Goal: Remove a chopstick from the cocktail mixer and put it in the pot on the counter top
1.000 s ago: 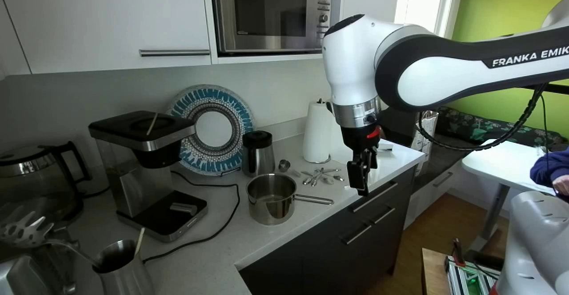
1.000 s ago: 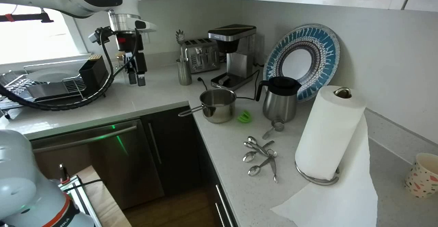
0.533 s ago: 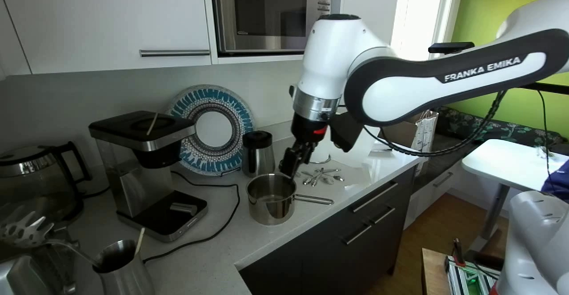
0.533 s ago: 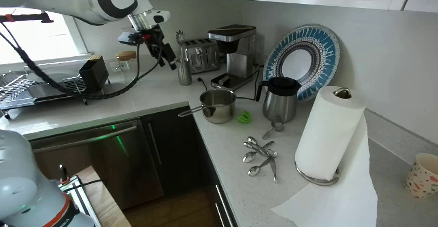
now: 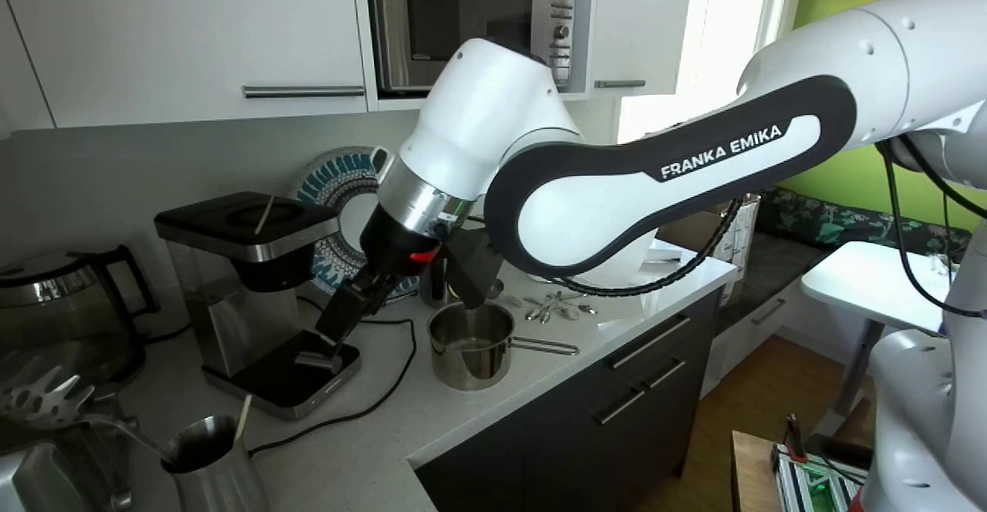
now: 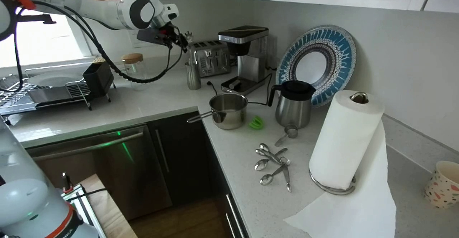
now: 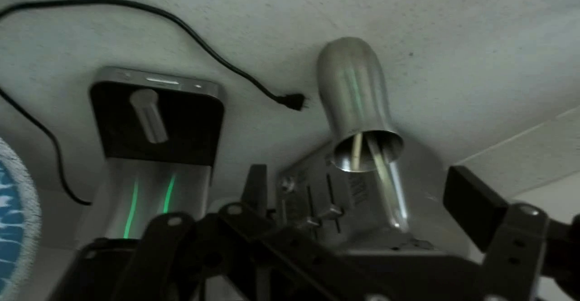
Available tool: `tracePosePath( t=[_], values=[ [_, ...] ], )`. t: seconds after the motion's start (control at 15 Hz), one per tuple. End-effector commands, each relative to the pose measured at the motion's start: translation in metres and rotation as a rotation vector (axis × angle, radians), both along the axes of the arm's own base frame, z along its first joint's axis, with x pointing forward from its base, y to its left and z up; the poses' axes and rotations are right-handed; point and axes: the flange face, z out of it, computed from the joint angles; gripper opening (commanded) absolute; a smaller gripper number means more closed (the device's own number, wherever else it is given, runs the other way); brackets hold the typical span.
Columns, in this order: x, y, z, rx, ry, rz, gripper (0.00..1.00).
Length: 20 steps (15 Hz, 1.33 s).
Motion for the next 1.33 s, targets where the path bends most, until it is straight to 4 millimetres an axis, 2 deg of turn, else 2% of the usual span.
tracePosePath(
  t=[0.0, 0.07, 0.13, 0.27, 0.4, 0.8, 1.07, 1.2, 1.27],
  values=[
    [0.011, 0.018, -0.017, 0.041, -0.005, 0.179, 1.00],
    [0.010, 0.020, -0.021, 0.049, 0.015, 0.230, 1.00],
    [0.006, 0.018, -0.010, 0.033, 0.004, 0.152, 1.00],
    [0.009, 0.018, -0.020, 0.037, 0.013, 0.203, 1.00],
    [0.011, 0.018, -0.021, 0.036, 0.013, 0.212, 1.00],
    [0.045, 0.000, -0.081, 0.027, -0.002, 0.324, 1.00],
    [0.067, -0.013, -0.099, 0.042, -0.088, 0.360, 1.00],
    [0.076, -0.013, -0.103, 0.085, -0.129, 0.406, 0.91],
    [0.080, -0.015, -0.104, 0.095, -0.141, 0.432, 0.80]
  ],
)
